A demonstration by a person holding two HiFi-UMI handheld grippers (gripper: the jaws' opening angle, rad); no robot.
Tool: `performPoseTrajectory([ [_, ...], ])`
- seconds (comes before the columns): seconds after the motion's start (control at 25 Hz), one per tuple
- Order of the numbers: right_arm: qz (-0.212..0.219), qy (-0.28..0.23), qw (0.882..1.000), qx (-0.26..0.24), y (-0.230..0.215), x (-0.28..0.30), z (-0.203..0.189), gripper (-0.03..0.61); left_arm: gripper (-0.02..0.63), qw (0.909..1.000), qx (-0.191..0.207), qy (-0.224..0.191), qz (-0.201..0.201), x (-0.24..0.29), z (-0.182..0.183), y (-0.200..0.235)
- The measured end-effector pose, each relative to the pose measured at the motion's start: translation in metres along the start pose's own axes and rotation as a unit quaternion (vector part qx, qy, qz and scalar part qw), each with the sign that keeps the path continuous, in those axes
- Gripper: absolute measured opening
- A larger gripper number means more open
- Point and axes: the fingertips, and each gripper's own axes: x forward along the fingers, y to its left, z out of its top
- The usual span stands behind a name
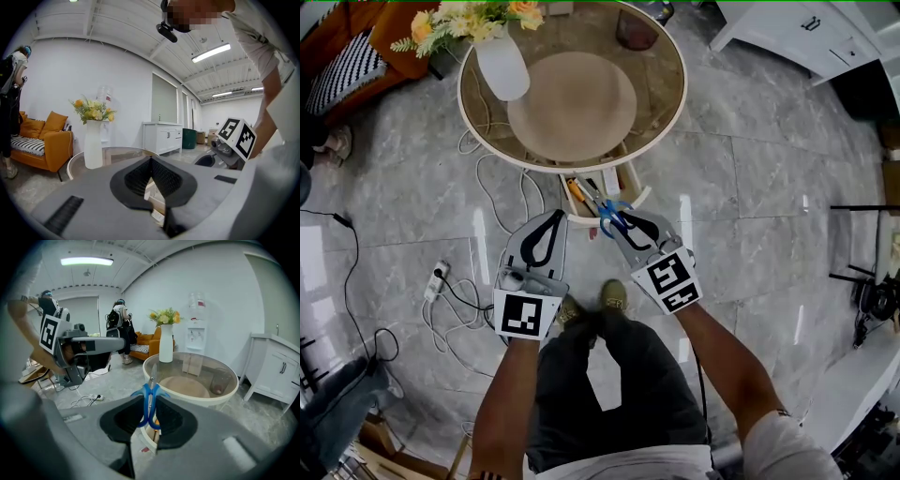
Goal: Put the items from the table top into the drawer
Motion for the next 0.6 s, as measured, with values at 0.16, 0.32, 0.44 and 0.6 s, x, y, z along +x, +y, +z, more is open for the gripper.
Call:
performPoseTrajectory([
  [0.16,0.007,0.009,1.0,-0.001,0.005,-0.001,-0.017,0.081,0.0,1.0,-0.001,0.005,0.001,-0.004,-0.011,-0.005],
  [0.32,0.014,0.02,1.0,-0.004,0.01,0.003,-0.034,0.081,0.0,1.0,-0.003,0.007,0.001,-0.005,-0.021,-0.006],
  [0.44,0.016,0.029,0.999,-0.003,0.009,0.008,-0.047,0.081,0.0,1.0,-0.003,0.006,0.002,-0.003,-0.028,-0.005],
  [0.6,0.017,0.038,0.999,-0.004,0.001,0.022,-0.067,0.081,0.0,1.0,0.0,0.003,0.003,0.003,-0.041,-0.001],
])
